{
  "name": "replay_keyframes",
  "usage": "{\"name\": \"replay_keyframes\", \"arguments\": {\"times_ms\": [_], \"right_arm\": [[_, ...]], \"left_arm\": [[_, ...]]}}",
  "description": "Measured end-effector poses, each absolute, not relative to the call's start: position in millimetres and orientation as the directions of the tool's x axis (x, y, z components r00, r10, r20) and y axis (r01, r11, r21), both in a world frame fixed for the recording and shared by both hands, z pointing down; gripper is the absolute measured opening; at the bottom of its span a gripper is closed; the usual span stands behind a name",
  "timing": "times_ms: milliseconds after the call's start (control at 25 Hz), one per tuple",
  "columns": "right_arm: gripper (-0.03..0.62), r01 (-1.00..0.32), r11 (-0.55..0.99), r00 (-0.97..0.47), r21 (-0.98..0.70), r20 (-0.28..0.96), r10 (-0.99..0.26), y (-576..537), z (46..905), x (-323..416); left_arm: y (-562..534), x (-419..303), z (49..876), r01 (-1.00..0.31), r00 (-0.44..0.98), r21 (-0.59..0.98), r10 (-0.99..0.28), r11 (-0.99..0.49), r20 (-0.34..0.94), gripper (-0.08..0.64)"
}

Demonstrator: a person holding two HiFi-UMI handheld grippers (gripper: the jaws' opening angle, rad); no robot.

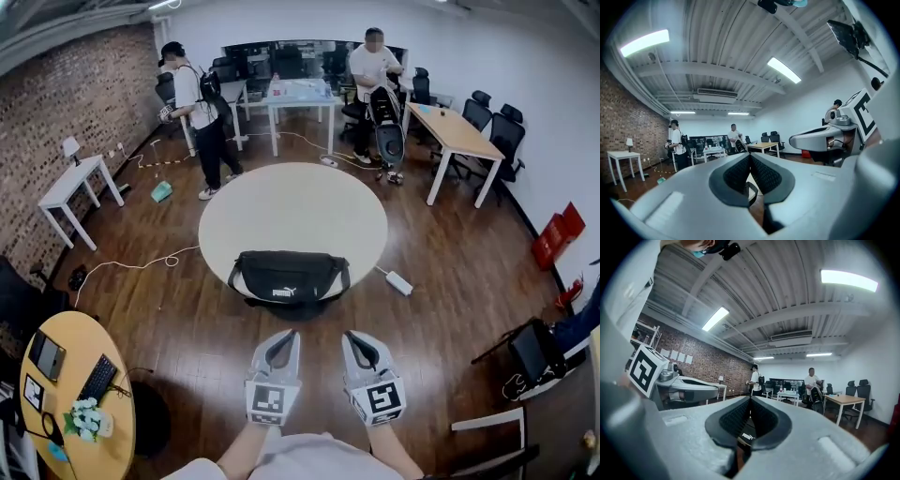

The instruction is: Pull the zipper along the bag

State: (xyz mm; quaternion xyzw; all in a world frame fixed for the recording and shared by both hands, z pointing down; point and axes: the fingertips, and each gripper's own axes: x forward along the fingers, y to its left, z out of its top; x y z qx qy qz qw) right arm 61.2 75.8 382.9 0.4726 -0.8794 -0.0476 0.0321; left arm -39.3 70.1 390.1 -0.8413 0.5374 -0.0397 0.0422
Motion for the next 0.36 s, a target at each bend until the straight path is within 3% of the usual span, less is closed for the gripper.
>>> {"name": "replay_keyframes", "arguments": {"times_ms": [360], "right_arm": [[-0.008,-0.745,0.646,-0.653,0.165,0.015,-0.757,87.3,384.1,-24.4]], "left_arm": [[82.2,-104.2,380.2,-0.930,0.358,-0.096,-0.934,-0.355,-0.016,0.017]]}}
